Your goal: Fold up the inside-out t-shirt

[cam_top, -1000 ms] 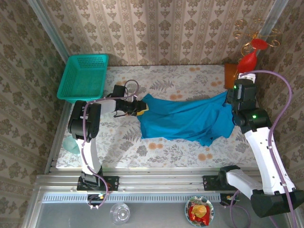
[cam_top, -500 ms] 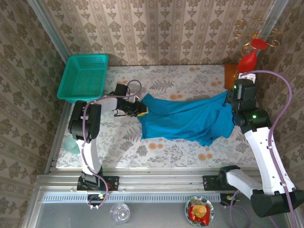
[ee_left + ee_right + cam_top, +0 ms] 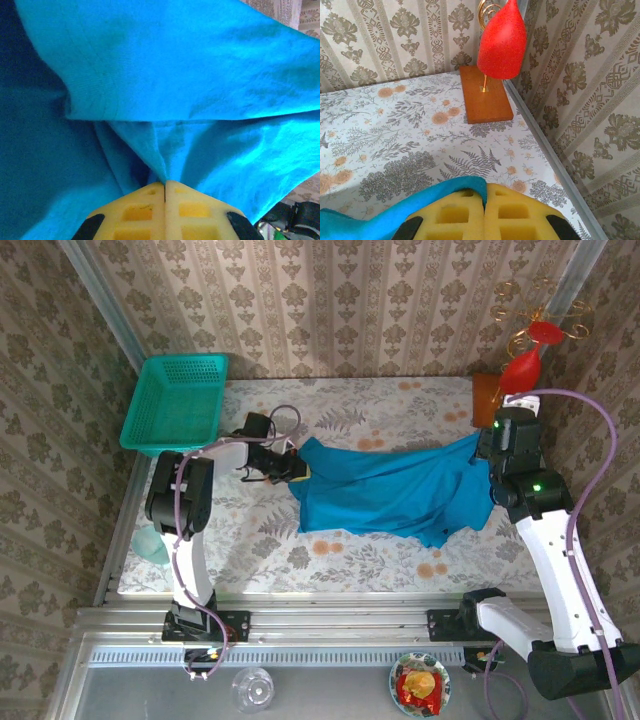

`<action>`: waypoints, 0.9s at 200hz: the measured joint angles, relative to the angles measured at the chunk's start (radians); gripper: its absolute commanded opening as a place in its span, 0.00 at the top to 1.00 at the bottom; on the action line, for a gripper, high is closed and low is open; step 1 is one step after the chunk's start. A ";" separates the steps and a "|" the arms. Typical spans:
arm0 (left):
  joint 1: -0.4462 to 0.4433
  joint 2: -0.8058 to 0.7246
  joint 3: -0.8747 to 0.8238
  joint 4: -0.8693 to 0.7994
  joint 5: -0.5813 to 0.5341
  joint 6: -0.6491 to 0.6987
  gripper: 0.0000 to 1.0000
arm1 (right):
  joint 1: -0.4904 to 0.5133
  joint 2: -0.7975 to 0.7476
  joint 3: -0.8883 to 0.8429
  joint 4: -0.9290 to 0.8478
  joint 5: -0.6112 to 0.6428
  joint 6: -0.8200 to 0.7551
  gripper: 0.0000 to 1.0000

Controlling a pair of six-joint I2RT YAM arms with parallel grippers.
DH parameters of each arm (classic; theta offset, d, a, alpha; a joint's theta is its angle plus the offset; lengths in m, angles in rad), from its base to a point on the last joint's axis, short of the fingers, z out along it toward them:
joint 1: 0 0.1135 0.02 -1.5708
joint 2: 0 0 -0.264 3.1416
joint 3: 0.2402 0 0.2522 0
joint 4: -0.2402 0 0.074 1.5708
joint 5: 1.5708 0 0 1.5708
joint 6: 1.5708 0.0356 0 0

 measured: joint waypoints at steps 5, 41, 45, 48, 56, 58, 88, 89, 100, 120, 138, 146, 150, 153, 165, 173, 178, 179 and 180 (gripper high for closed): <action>0.002 -0.014 0.000 -0.005 -0.004 0.001 1.00 | 0.000 0.000 0.000 -0.001 0.000 0.000 1.00; 0.044 -0.239 0.027 -0.013 -0.032 0.006 1.00 | 0.000 0.000 0.006 -0.006 -0.019 0.002 1.00; 0.052 -0.276 0.042 -0.013 -0.033 0.008 1.00 | 0.000 0.000 0.009 -0.006 -0.022 0.004 1.00; 0.057 -0.296 0.053 -0.011 -0.034 0.008 1.00 | 0.000 0.000 0.011 -0.006 -0.026 0.005 1.00; 0.072 -0.356 0.089 -0.006 -0.034 0.008 1.00 | 0.000 0.000 0.021 -0.007 -0.037 0.009 1.00; 0.077 -0.374 0.099 -0.003 -0.032 0.008 1.00 | 0.000 0.000 0.023 -0.007 -0.040 0.011 1.00; 0.163 -0.589 0.161 0.148 0.011 -0.043 1.00 | 0.000 0.000 0.064 -0.003 -0.098 0.034 1.00; 0.166 -0.594 0.161 0.153 0.012 -0.045 1.00 | 0.000 0.000 0.064 -0.003 -0.100 0.034 1.00; 0.219 -0.664 0.155 0.246 0.036 -0.105 1.00 | 0.000 0.000 0.085 -0.001 -0.129 0.040 1.00; 0.318 -0.742 0.153 0.428 0.067 -0.215 1.00 | 0.000 0.000 0.145 0.004 -0.177 0.050 1.00; 0.353 -0.760 0.171 0.537 0.092 -0.283 1.00 | 0.000 0.010 0.249 -0.001 -0.198 0.035 1.00; 0.351 -0.757 0.177 0.568 0.102 -0.303 1.00 | 0.000 0.032 0.334 -0.010 -0.198 0.013 1.00; 0.349 -0.755 0.177 0.583 0.108 -0.312 1.00 | 0.000 0.048 0.390 -0.017 -0.196 0.000 1.00; 0.346 -0.753 0.177 0.591 0.112 -0.319 1.00 | 0.000 0.059 0.428 -0.021 -0.195 -0.010 1.00; 0.338 -0.741 0.171 0.617 0.122 -0.343 1.00 | 0.000 0.106 0.593 -0.021 -0.183 -0.051 1.00; 0.337 -0.735 0.158 0.632 0.125 -0.357 1.00 | 0.000 0.126 0.689 -0.016 -0.172 -0.076 1.00; 0.335 -0.731 0.144 0.640 0.127 -0.365 1.00 | 0.000 0.134 0.741 -0.010 -0.164 -0.089 1.00; 0.335 -0.731 0.143 0.641 0.127 -0.367 1.00 | 0.000 0.134 0.747 -0.009 -0.164 -0.090 1.00; 0.334 -0.730 0.138 0.644 0.127 -0.370 1.00 | 0.000 0.135 0.760 -0.005 -0.162 -0.093 1.00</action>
